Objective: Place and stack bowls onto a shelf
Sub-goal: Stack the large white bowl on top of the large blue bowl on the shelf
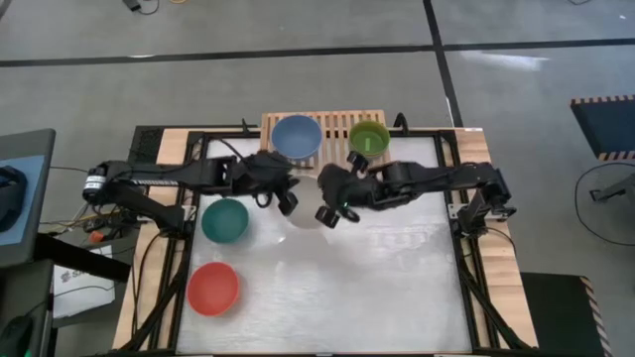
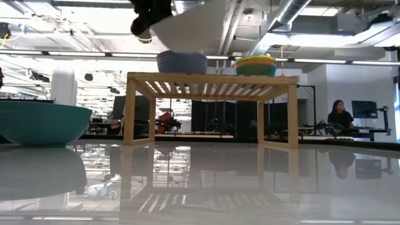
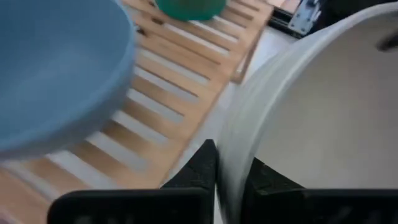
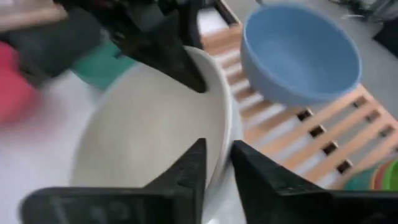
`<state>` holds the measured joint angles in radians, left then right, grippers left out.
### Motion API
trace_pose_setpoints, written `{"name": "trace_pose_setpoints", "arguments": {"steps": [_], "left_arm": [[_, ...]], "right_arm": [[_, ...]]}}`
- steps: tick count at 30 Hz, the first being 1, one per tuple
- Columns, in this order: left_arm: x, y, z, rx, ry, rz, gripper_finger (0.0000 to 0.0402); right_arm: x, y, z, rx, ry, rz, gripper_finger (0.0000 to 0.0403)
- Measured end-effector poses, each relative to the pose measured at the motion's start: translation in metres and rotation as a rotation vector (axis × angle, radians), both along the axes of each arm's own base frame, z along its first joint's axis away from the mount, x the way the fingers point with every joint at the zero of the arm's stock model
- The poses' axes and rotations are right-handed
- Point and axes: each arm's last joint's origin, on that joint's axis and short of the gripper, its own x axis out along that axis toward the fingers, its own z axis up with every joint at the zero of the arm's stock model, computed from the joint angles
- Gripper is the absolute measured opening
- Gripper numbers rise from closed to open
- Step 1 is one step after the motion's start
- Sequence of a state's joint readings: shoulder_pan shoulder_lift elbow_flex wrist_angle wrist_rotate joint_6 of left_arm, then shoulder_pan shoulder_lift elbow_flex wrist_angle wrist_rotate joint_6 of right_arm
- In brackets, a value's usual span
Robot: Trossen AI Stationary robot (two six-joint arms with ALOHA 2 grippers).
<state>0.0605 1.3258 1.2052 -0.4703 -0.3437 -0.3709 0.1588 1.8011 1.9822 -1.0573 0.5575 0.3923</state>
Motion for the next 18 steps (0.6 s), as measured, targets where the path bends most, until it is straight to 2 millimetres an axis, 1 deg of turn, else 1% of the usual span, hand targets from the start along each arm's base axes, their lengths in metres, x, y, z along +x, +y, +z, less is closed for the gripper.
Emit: {"name": "trace_pose_setpoints", "arguments": {"steps": [2, 5, 8, 10, 12, 14, 16, 18], "left_arm": [[-0.003, 0.008, 0.016, 0.024, 0.003, 0.018, 0.0002], [-0.011, 0.024, 0.039, 0.078, 0.012, 0.090, 0.0000], [-0.022, 0.048, 0.067, 0.148, -0.026, 0.216, 0.0000], [-0.031, 0.067, 0.078, 0.187, -0.034, 0.309, 0.0000], [-0.039, 0.090, 0.079, 0.183, -0.029, 0.380, 0.0000], [-0.045, 0.111, 0.075, 0.138, -0.029, 0.407, 0.0000], [-0.047, 0.130, 0.067, 0.071, -0.021, 0.401, 0.0000], [-0.045, 0.144, 0.056, -0.008, -0.001, 0.377, 0.0000]], "right_arm": [[-0.002, -0.004, 0.015, 0.023, -0.050, -0.010, 0.0128], [-0.009, -0.013, 0.035, 0.030, -0.117, -0.101, 0.0175], [-0.021, -0.024, 0.058, -0.001, -0.172, -0.189, 0.0213], [-0.029, -0.031, 0.069, -0.018, -0.190, -0.222, 0.0228], [-0.033, -0.035, 0.075, -0.025, -0.196, -0.241, 0.0235], [-0.034, -0.040, 0.075, -0.030, -0.187, -0.251, 0.0236], [-0.034, -0.041, 0.074, -0.035, -0.168, -0.253, 0.0235], [-0.035, -0.041, 0.072, -0.038, -0.150, -0.252, 0.0232]]}}
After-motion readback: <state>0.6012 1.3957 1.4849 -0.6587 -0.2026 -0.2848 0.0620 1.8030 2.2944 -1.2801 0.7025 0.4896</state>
